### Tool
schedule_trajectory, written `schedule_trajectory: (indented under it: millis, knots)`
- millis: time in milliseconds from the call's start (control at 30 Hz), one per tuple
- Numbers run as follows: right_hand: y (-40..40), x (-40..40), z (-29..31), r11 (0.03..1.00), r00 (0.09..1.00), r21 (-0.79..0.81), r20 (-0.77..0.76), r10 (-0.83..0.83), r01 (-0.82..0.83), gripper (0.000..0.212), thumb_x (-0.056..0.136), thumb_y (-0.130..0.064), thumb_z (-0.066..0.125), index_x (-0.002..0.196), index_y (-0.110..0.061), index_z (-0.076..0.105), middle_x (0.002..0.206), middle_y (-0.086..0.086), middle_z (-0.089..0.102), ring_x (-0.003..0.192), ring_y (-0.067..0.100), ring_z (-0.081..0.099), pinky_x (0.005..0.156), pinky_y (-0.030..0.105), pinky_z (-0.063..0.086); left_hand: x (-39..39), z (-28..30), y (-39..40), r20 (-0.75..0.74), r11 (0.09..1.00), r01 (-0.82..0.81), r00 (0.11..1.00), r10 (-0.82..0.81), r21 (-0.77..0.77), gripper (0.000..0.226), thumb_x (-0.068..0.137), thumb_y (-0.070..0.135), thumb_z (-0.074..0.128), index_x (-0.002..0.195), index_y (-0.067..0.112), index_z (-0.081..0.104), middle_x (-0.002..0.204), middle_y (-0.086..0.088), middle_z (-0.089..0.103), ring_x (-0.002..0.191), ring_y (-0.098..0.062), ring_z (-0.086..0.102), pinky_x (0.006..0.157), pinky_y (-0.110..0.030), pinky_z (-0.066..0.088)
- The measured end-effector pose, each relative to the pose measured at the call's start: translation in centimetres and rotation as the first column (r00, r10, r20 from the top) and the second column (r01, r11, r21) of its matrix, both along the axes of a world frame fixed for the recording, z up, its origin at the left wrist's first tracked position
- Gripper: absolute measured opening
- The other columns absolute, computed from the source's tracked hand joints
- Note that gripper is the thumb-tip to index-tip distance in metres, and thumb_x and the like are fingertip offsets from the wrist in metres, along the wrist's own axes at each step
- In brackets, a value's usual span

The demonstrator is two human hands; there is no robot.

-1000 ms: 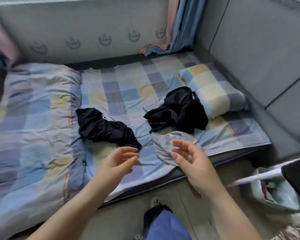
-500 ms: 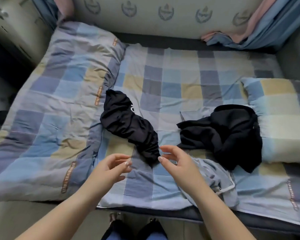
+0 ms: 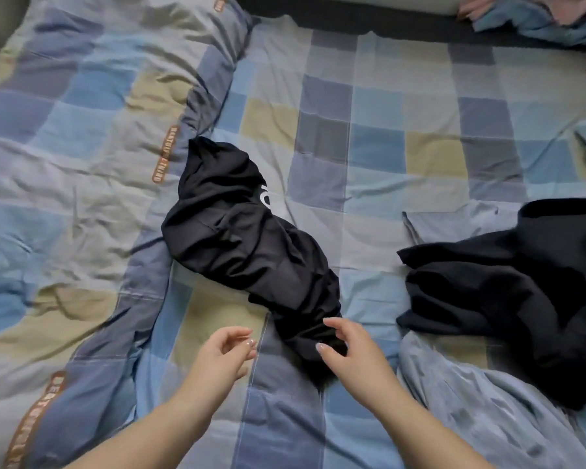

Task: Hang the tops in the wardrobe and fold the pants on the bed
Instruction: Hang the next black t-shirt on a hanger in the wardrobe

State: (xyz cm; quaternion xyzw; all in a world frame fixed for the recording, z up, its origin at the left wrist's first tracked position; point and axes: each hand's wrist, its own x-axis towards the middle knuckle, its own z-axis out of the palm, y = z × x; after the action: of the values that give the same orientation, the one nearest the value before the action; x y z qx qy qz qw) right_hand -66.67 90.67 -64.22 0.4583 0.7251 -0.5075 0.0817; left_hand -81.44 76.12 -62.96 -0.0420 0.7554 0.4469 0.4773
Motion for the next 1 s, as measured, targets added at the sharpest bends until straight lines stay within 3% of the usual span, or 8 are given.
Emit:
schedule_trajectory:
  millis: [200,400,533,633,700,767,833,1000]
  knots:
    - [3.7,-6.9,-7.9,0.936,0.993,0.332,0.044,0.112,-0.120,0.061,0.088,-0.036,0.061,0.142,-0.026,0.034,0.157,-0.003,0.013,0.144,0.013,0.013,0.115,0.026,0.016,-6.3,-8.1,4.1,-0.338,0.985,0.173,0.927,-0.164,-0.004,0.071,0.087,0.022,0.066,0.144,0.035,0.027,0.140,0.005,0.032,0.130,-0.011,0.038,0.107,-0.029,0.032]
    - [6.5,-11.5,-11.0,0.943,0.992,0.322,0.114,0.051,-0.085,0.087,0.086,-0.043,0.062,0.151,-0.032,0.006,0.159,-0.002,-0.004,0.145,0.021,0.013,0.112,0.037,0.025,-11.6,-11.2,6.5,-0.447,0.982,0.187,0.876,-0.181,-0.031,0.099,0.080,0.033,0.073,0.150,0.038,0.004,0.157,-0.005,0.011,0.143,-0.012,0.016,0.111,-0.028,0.018]
    - [6.9,-12.4,-12.5,0.970,0.987,0.222,0.144,0.070,-0.102,0.092,0.084,-0.032,0.066,0.151,-0.032,0.002,0.151,0.002,0.031,0.131,0.023,0.042,0.102,0.035,0.040,-13.4,-12.4,7.0,-0.426,0.992,-0.087,0.897,0.118,0.090,0.110,0.073,0.032,0.080,0.152,0.026,0.004,0.153,-0.004,0.026,0.137,-0.016,0.032,0.112,-0.031,0.027]
    - [5.6,-12.1,-12.1,0.949,0.961,0.189,0.163,0.223,-0.252,0.071,0.082,-0.020,0.057,0.146,-0.034,0.029,0.138,-0.005,0.052,0.123,0.016,0.050,0.100,0.027,0.040,-15.5,-11.5,7.2,-0.280,0.904,-0.387,0.861,0.425,0.180,0.115,0.072,0.034,0.081,0.151,0.031,-0.002,0.151,-0.004,0.034,0.131,-0.021,0.043,0.108,-0.044,0.039]
    - [4.2,-11.5,-11.5,0.905,0.918,0.187,0.190,0.348,-0.382,0.063,0.082,-0.020,0.053,0.141,-0.036,0.038,0.135,-0.009,0.052,0.121,0.012,0.050,0.096,0.023,0.041,-16.7,-10.6,7.0,-0.209,0.883,-0.429,0.861,0.464,0.191,0.098,0.075,0.030,0.080,0.149,0.026,0.016,0.146,-0.005,0.043,0.124,-0.025,0.051,0.102,-0.047,0.045]
    - [3.2,-11.5,-10.7,0.887,0.902,0.193,0.196,0.385,-0.420,0.059,0.084,-0.026,0.052,0.140,-0.039,0.037,0.130,-0.011,0.048,0.113,0.010,0.052,0.084,0.021,0.042,-17.0,-9.2,7.1,-0.159,0.927,-0.303,0.927,0.341,0.219,0.054,0.081,0.023,0.075,0.130,0.021,0.052,0.127,-0.005,0.062,0.109,-0.025,0.062,0.096,-0.047,0.050]
    - [2.8,-12.4,-9.3,0.906,0.930,0.219,0.144,0.338,-0.363,0.055,0.087,-0.037,0.054,0.140,-0.040,0.036,0.129,-0.011,0.042,0.110,0.008,0.050,0.081,0.019,0.039,-16.2,-7.1,7.0,-0.212,0.974,-0.065,0.971,0.112,0.217,0.029,0.084,0.016,0.070,0.111,0.023,0.066,0.107,-0.001,0.072,0.098,-0.022,0.067,0.093,-0.045,0.052]
    - [3.3,-16.1,-2.3,0.997,0.983,-0.055,-0.175,-0.063,0.054,0.048,0.085,-0.050,0.059,0.130,-0.032,0.053,0.118,-0.010,0.059,0.107,0.006,0.057,0.098,0.027,0.042,-12.2,-0.6,6.3,-0.355,0.919,0.325,0.905,-0.234,0.224,0.032,0.083,-0.001,0.064,0.102,0.024,0.070,0.097,0.001,0.074,0.095,-0.016,0.068,0.089,-0.030,0.052]
